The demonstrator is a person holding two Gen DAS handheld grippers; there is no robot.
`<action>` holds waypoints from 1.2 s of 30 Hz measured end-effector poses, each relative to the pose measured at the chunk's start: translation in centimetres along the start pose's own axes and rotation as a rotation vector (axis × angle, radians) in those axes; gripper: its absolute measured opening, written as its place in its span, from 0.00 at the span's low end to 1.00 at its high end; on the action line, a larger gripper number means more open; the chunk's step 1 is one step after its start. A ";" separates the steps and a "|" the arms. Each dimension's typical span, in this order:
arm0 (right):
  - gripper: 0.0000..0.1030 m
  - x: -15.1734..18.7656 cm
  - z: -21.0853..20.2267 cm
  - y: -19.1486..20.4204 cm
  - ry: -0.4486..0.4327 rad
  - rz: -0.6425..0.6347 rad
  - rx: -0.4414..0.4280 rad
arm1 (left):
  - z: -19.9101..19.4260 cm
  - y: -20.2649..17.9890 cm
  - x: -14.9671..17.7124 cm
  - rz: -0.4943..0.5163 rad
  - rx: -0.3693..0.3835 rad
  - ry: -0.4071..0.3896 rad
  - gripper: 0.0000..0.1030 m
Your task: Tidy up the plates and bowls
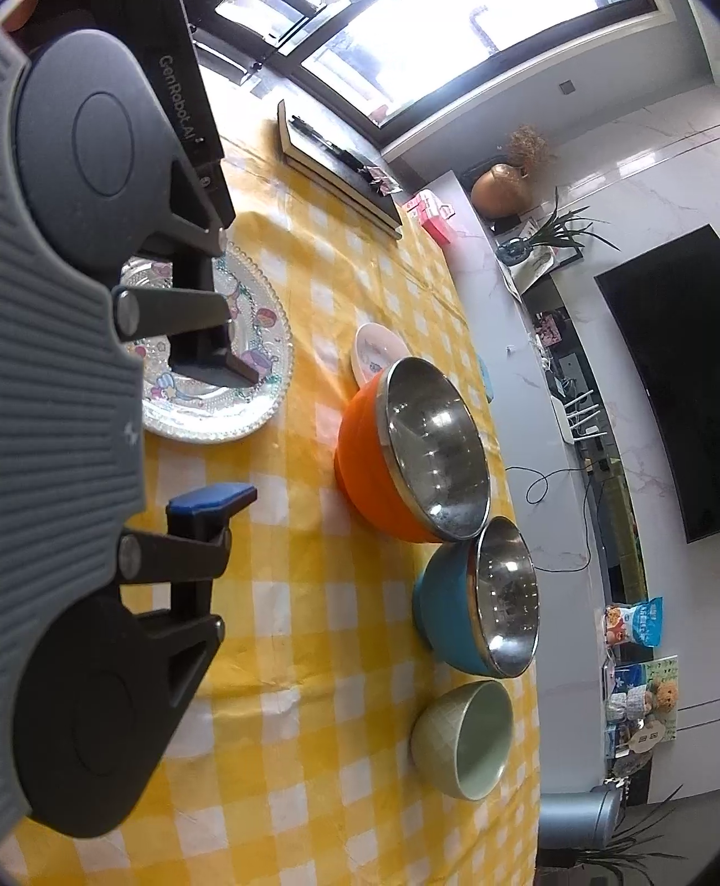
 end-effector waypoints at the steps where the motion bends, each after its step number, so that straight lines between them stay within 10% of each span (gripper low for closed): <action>1: 0.37 -0.1 -0.1 0.2 0.007 0.005 -0.008 | -0.1 0.0 -0.5 -0.007 0.011 -0.001 0.49; 25: 0.37 -3.1 6.8 4.9 0.033 0.271 0.035 | 5.6 1.9 -8.6 0.327 0.020 0.090 0.49; 36: 0.35 -2.9 11.4 5.1 -0.002 0.446 0.094 | 11.2 3.6 -10.5 0.293 0.107 0.093 0.48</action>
Point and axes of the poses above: each gripper's, at about its wrist camera, not at the fingertips, and z roughly the way its jaws point, y to its left, x to its underside, the point moved 8 cm from there along z, roughly the way its jaws point, and after that the axes turned 9 degrees about z, right-handed, at the moved point
